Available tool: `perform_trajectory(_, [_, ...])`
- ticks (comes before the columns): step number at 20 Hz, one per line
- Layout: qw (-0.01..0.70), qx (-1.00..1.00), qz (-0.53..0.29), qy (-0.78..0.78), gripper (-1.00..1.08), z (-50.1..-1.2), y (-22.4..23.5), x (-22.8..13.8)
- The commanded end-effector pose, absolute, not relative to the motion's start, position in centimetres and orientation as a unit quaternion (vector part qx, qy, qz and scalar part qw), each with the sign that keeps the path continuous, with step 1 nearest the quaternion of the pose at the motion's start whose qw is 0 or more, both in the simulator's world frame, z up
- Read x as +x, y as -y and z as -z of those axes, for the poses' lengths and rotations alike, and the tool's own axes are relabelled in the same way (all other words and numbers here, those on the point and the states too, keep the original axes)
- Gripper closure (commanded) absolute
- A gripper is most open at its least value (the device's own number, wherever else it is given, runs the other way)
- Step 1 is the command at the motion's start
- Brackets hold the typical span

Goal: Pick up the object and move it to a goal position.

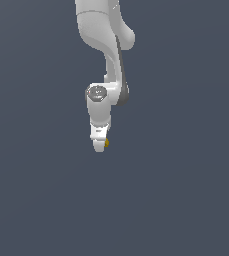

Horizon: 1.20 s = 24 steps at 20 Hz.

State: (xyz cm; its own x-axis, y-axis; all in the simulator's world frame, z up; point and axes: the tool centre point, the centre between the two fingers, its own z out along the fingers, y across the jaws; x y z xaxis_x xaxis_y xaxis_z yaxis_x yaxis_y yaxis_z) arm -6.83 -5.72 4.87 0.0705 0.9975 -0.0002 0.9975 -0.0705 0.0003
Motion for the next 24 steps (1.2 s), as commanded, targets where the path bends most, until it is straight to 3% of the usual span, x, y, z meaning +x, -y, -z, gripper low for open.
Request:
perform_trajectory(1, [0.000, 0.731, 0.000, -0.682, -0.92, -3.6, 5.7, -6.9])
perform_trajectory(8, [0.000, 0.731, 0.000, -0.683, -0.92, -2.2, 5.7, -6.8])
perform_trajectory(9, [0.000, 0.731, 0.000, -0.683, 1.08, -2.2, 5.7, -6.8])
perform_trajectory(24, [0.000, 0.731, 0.000, -0.683, 1.08, -2.7, 5.0, -6.9])
